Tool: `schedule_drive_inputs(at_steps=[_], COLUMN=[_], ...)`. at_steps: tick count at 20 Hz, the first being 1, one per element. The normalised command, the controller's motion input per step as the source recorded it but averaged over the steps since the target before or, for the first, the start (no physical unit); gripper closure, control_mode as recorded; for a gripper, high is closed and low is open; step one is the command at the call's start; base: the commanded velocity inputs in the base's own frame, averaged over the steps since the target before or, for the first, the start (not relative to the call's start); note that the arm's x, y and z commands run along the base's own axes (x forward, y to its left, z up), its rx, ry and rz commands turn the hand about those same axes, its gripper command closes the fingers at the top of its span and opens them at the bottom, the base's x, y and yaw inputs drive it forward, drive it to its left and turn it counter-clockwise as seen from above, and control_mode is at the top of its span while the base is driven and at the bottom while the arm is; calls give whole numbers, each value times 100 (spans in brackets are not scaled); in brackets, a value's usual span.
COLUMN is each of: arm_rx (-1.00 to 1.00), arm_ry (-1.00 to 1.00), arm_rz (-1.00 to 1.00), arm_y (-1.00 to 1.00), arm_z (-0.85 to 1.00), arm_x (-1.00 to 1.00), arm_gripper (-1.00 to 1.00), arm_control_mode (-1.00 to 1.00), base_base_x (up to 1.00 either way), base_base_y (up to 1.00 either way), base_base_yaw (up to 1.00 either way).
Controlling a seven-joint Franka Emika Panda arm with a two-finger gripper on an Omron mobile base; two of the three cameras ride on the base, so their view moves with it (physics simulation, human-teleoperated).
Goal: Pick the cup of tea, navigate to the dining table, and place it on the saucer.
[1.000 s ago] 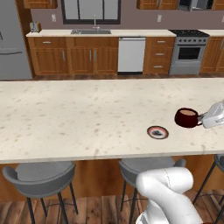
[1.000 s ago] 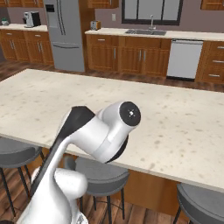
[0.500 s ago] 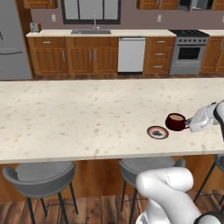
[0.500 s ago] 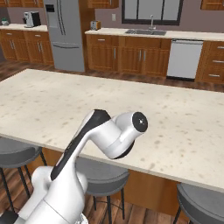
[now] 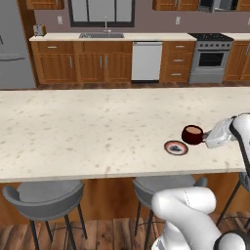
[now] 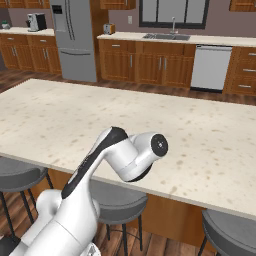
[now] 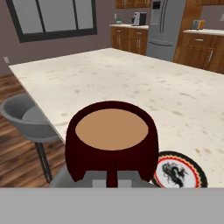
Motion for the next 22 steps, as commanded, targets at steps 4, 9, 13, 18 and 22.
schedule_drive_inputs(at_steps=[4, 9, 13, 18, 22], arm_rx=[-1, 0, -2, -1, -1], arm_ry=[0, 1, 0, 3, 2], arm_rz=[0, 0, 3, 3, 6], arm_y=[-29, -21, -6, 0, 0], arm_z=[0, -8, -22, -48, -58], arm_x=[28, 29, 24, 26, 18], arm_gripper=[100, 100, 100, 100, 100], arm_control_mode=[-100, -100, -100, -100, -100], base_base_x=[0, 0, 0, 0, 0], base_base_y=[0, 0, 0, 0, 0], base_base_yaw=[0, 0, 0, 0, 0])
